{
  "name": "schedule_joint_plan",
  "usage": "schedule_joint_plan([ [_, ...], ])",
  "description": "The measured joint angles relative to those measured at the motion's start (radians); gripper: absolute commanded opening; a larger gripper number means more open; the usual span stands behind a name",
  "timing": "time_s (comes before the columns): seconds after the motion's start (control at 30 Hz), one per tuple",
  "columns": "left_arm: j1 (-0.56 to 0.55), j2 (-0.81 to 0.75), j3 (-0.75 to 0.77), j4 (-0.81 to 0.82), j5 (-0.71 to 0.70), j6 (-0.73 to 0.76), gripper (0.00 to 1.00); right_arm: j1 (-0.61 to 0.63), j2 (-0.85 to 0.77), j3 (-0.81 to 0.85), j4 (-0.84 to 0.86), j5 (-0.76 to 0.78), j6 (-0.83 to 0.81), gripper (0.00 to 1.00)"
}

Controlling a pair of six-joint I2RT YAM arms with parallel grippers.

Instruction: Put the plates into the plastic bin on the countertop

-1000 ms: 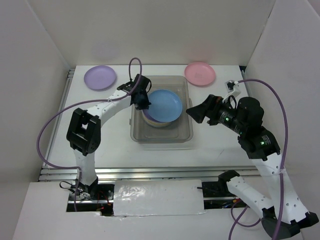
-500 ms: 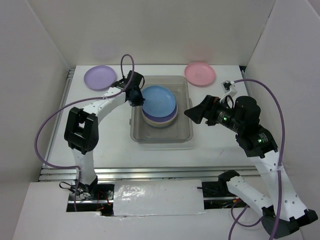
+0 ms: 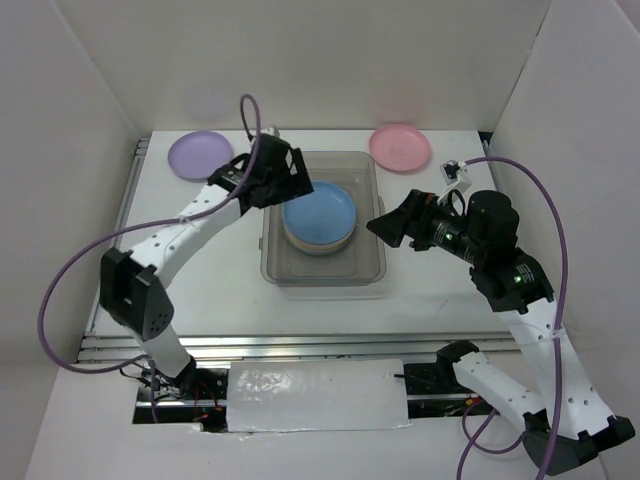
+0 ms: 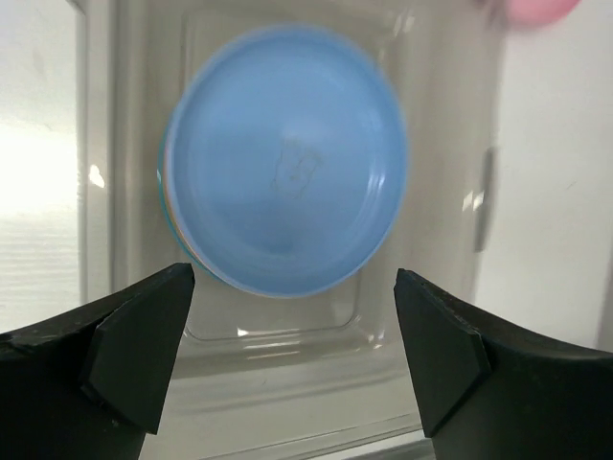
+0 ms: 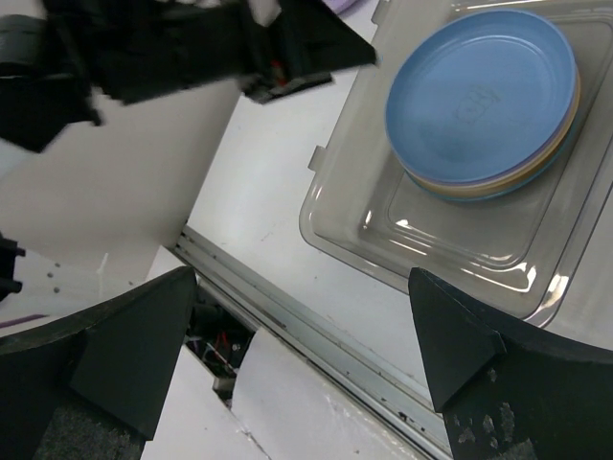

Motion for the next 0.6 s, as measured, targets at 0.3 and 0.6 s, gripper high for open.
schedule_joint_plan([
  [0.3, 0.475, -0.285, -0.210, 0.166, 0.076, -0.098, 0.99, 0.001, -0.005, -0.036, 0.043, -0.021, 0.004, 1.00],
  [0.6, 0.776, 0.061, -0.479, 0.572, 0.308, -0.279, 0.99, 0.003, -0.006, -0.183, 0.228, -0.217, 0.037, 1.00],
])
